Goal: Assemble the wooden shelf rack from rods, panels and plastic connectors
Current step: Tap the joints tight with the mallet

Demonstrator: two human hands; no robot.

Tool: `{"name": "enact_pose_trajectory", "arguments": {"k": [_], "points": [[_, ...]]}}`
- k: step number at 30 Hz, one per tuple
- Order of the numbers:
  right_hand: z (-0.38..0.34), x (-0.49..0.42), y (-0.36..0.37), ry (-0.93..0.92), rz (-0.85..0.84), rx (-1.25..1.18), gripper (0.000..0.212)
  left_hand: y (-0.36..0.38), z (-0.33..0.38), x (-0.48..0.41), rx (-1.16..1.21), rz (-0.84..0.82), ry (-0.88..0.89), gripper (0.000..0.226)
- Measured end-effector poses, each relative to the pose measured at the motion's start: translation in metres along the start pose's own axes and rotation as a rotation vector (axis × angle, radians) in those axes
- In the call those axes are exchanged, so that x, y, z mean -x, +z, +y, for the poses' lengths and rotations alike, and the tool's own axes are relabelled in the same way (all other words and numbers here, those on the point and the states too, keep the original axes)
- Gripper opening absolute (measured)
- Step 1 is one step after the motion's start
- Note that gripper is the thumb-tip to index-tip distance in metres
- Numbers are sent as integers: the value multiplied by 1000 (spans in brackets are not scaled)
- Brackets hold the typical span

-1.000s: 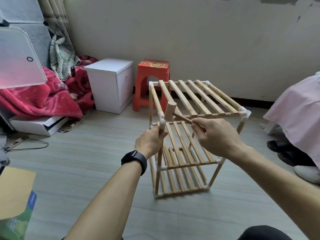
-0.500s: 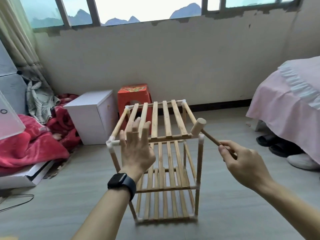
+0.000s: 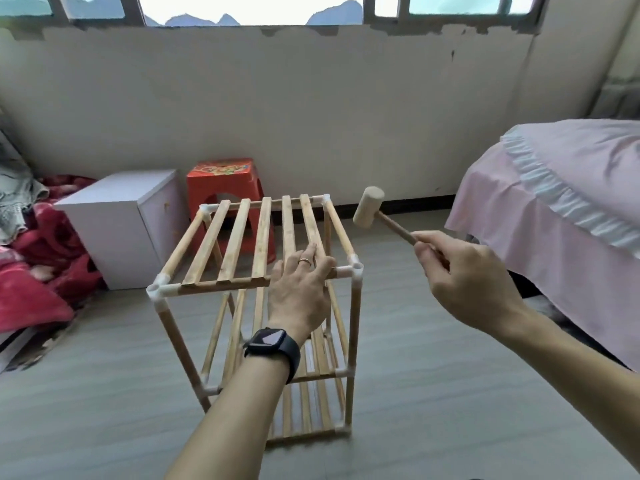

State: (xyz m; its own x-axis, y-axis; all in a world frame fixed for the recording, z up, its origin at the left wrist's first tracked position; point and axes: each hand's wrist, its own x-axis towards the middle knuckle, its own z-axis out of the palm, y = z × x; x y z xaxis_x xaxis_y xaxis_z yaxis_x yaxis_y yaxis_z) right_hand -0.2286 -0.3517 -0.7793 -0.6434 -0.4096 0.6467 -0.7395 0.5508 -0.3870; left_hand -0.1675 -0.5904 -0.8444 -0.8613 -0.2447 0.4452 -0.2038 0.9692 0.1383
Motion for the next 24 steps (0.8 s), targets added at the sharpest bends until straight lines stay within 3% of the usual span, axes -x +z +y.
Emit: {"name": "enact_pose_trajectory", "arguments": {"k": [2,5,9,12,13,16,17,20,24], "points": [[-3,3,1,-27,32,5,25,0,1,0,4,2,-7,36],[-1,11,7,-21,-276,221,26,-2,3,2,5,-7,-12,37],[-2,9,3,-25,-7,23,21,-4,2,3,-8,-34,-9,39],[-5,13,6,-42,-264,178,22,-6,2,4,-18,-53,-7,43],[-5,13,6,-21,-265,190,22,-7,2,5,-18,-61,-6,44],[-8,13,2,-42,5,50,22,-8,0,8,-25,-76,-9,47],[-10,14,2,-60,-15,74,22,-9,-2,9,-29,-79,-10,48],[-10,16,5,-17,-336,286,24,-15,-3,12,-20,-104,-12,47],[-5,6,-3,109,-207,85,22,-37,-5,20,43,-231,-32,30]]}}
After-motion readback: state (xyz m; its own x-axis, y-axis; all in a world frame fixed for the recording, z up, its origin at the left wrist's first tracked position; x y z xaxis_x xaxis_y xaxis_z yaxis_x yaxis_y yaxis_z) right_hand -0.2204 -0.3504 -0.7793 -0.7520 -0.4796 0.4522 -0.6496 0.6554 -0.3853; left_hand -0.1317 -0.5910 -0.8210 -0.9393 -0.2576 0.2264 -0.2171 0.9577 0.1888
